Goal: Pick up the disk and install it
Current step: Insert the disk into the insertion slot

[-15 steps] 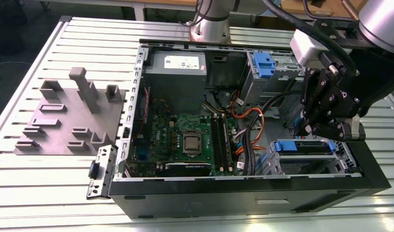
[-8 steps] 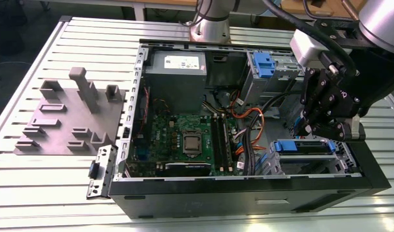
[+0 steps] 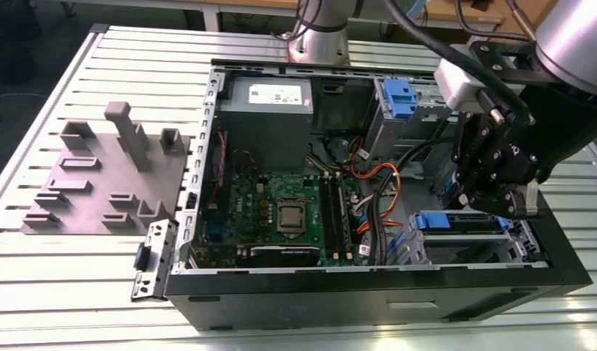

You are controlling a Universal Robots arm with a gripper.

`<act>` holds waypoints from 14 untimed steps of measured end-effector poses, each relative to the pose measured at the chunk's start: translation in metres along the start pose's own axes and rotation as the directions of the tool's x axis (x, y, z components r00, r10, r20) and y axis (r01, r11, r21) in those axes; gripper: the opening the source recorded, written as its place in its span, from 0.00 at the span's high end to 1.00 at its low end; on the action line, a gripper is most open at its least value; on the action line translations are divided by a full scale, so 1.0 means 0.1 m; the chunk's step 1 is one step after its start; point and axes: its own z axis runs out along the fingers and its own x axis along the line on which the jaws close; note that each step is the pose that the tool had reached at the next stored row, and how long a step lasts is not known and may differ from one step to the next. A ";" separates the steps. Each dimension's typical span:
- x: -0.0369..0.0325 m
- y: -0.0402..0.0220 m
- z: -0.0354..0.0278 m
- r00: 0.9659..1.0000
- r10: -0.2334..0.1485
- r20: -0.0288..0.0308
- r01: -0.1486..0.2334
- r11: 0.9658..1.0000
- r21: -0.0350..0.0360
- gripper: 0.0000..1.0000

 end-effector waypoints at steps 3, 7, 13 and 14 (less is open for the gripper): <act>0.028 -0.002 0.052 1.000 0.000 0.000 0.000 1.000 0.000 0.89; 0.069 -0.004 0.111 1.000 0.000 0.001 0.000 1.000 0.000 0.89; 0.043 -0.006 0.174 1.000 0.000 0.001 0.000 1.000 0.000 0.89; 0.044 -0.006 0.174 1.000 0.000 0.001 0.000 1.000 0.000 0.89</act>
